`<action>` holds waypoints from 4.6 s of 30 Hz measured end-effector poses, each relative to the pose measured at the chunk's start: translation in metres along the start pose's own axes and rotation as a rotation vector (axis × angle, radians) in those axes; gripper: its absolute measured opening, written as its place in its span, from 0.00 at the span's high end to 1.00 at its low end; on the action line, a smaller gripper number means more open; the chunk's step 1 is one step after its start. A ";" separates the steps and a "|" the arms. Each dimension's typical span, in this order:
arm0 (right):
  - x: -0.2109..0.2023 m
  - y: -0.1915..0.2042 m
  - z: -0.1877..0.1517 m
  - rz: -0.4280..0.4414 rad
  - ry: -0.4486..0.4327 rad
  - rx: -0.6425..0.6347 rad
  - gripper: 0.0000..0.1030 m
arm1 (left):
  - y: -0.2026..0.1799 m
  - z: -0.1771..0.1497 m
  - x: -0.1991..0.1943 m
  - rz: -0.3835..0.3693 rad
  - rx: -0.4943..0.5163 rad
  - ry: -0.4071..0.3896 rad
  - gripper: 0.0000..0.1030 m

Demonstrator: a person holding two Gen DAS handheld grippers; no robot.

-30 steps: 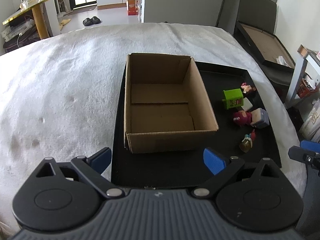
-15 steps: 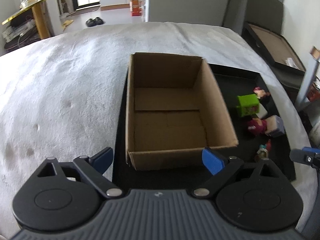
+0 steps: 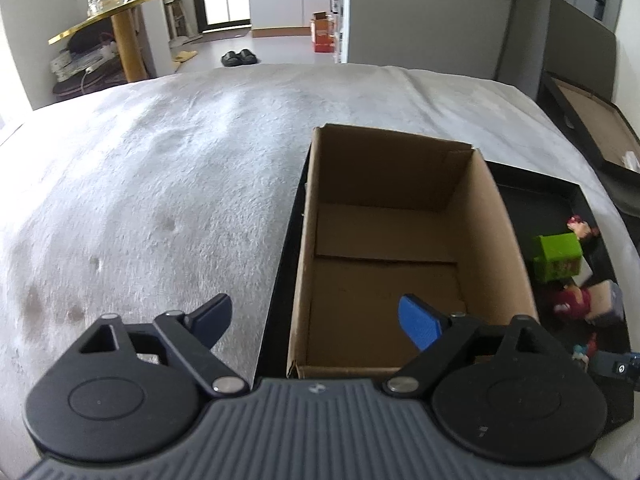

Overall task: Organize rigid objects
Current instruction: 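Lower the right gripper onto the red figure on the yellow jar and close, then lift the red figure with the right gripper and drop it into the cardboard box, then move the open right gripper back over the tray toward the lavender-grey block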

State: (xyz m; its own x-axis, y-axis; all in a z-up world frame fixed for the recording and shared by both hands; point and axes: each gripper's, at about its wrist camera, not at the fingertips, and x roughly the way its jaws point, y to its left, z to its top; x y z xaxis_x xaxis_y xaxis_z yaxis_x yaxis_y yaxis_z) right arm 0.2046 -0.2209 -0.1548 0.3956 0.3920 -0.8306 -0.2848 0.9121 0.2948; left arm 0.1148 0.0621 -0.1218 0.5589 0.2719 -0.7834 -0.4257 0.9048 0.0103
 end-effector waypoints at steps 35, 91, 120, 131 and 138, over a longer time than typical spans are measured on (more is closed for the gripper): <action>0.033 0.011 -0.010 -0.071 -0.038 -0.024 0.68 | -0.017 -0.019 0.017 0.083 -0.030 -0.029 0.92; 0.015 0.156 0.043 0.301 -0.191 -0.263 0.65 | 0.014 -0.020 0.015 0.046 -0.061 -0.011 0.89; -0.019 0.096 0.025 0.075 -0.314 -0.252 0.03 | -0.005 -0.013 0.004 0.128 -0.017 -0.007 0.36; -0.009 0.043 0.029 -0.066 -0.276 -0.172 0.11 | -0.024 -0.007 0.006 0.211 0.005 -0.032 0.27; 0.003 -0.003 0.030 -0.114 -0.221 -0.054 0.33 | -0.033 -0.002 0.007 0.248 0.018 -0.039 0.26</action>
State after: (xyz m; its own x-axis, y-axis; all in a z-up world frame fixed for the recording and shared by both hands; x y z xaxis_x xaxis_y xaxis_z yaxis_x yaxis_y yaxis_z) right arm 0.2327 -0.2184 -0.1441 0.6076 0.3086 -0.7318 -0.2711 0.9467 0.1742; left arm 0.1313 0.0333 -0.1294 0.4661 0.4988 -0.7307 -0.5408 0.8143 0.2108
